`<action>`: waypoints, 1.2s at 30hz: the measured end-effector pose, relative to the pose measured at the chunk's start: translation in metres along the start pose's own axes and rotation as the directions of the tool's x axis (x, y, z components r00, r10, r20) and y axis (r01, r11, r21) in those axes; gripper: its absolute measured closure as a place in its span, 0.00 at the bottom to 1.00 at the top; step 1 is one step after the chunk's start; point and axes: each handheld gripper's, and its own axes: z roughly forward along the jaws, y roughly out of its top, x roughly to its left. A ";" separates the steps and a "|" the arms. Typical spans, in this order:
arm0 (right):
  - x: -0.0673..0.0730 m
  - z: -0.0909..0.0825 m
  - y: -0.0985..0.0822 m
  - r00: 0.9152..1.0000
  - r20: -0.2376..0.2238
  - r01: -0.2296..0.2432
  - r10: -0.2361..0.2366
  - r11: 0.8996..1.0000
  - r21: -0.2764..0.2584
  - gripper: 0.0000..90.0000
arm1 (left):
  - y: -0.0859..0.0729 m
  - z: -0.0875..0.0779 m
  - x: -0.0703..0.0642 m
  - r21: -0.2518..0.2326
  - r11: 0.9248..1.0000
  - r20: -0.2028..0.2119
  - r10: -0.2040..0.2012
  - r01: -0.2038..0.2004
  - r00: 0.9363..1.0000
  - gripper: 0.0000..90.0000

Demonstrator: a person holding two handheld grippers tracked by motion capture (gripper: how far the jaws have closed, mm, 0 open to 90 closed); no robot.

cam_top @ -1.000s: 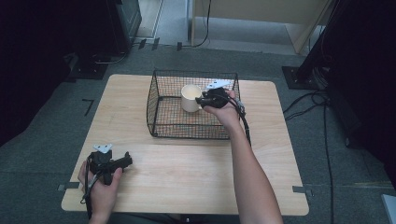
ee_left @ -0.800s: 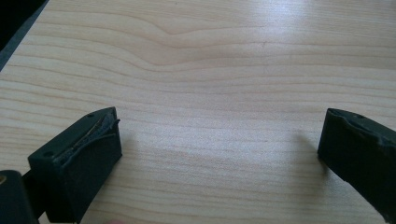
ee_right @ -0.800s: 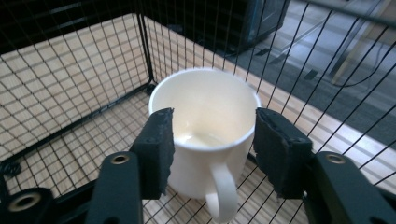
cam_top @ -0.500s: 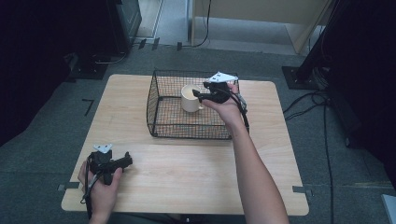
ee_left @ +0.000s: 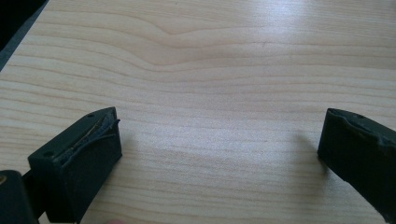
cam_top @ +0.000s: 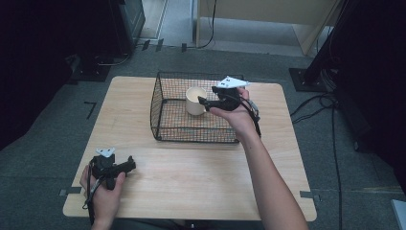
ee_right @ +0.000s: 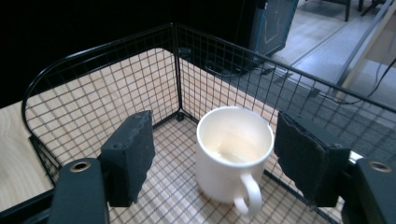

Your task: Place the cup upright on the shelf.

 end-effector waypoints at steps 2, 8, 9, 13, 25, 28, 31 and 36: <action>0.004 -0.010 -0.004 1.000 0.001 -0.004 0.004 1.000 -0.001 0.26 | 0.000 0.000 0.000 0.000 1.000 0.000 0.000 0.000 1.000 0.00; 0.007 -0.025 -0.013 1.000 0.004 -0.015 0.015 1.000 0.008 0.19 | 0.000 0.000 0.000 0.000 1.000 0.000 0.000 0.000 1.000 0.00; 0.008 -0.031 -0.017 1.000 0.013 -0.026 0.026 1.000 0.016 0.17 | 0.000 0.000 0.000 0.000 1.000 0.000 0.000 0.000 1.000 0.00; 0.011 -0.045 -0.026 0.998 0.021 -0.056 0.055 0.998 0.026 0.15 | 0.000 0.000 0.000 -0.002 1.000 0.000 -0.002 0.002 1.000 0.00; 0.012 -0.079 -0.054 0.998 0.041 -0.041 0.040 0.999 0.029 0.08 | 0.000 0.000 0.000 -0.003 1.000 0.000 -0.002 0.002 1.000 0.00; 0.015 -0.088 -0.062 0.998 0.040 -0.041 0.040 0.999 0.029 0.06 | 0.000 0.000 0.000 -0.002 1.000 0.000 -0.002 0.002 1.000 0.00; 0.016 -0.097 -0.070 0.999 0.037 -0.039 0.038 0.999 0.031 0.05 | 0.000 0.000 0.000 -0.003 1.000 0.000 -0.002 0.002 1.000 0.00; 0.013 -0.113 -0.082 0.998 0.045 -0.044 0.042 0.999 0.029 0.04 | 0.000 0.000 0.000 -0.001 1.000 0.000 0.000 0.000 1.000 0.00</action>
